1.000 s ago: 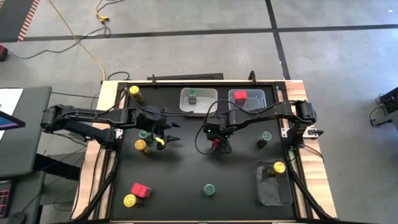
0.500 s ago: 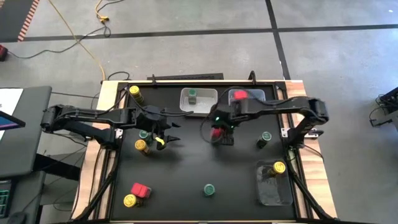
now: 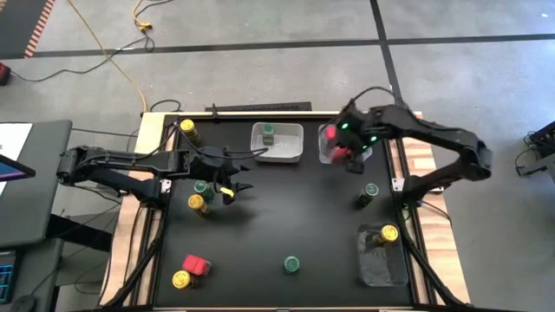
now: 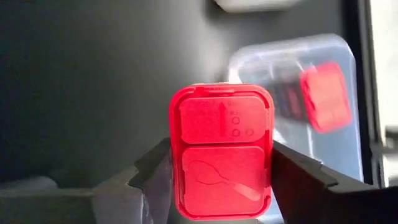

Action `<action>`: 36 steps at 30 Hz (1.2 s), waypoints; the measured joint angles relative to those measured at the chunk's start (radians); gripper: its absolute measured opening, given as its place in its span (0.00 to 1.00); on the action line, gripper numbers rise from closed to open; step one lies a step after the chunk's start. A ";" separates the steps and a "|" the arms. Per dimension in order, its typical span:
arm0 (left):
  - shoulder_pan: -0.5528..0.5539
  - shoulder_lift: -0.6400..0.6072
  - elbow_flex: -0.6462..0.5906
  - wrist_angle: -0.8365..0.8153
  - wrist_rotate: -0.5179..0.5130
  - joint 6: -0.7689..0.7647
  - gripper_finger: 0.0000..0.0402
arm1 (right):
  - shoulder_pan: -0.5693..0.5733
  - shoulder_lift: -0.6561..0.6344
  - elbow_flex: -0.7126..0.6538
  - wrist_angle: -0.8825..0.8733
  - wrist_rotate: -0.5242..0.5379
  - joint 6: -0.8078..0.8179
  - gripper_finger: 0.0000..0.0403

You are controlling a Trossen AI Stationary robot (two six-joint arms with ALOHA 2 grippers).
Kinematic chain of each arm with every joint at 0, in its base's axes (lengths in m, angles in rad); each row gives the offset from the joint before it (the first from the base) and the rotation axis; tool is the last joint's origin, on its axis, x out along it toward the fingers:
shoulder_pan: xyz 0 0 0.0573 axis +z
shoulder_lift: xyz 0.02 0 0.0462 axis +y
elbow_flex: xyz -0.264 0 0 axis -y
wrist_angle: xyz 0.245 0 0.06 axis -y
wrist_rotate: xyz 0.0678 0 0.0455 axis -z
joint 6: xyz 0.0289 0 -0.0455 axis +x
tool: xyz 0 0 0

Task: Sort spices by type
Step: Put the top red seasoning can into the transparent bin

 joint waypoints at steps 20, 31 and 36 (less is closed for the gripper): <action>0.034 0.000 0.000 0.014 -0.003 0.001 0.68 | -0.417 -0.090 -0.307 0.246 0.000 -0.264 0.61; 0.034 0.000 0.000 0.014 -0.002 0.003 0.68 | -0.426 0.045 -0.309 0.311 -0.001 -0.323 0.61; 0.034 0.000 0.000 0.013 -0.002 0.004 0.68 | -0.433 0.085 -0.308 0.321 0.026 -0.366 0.61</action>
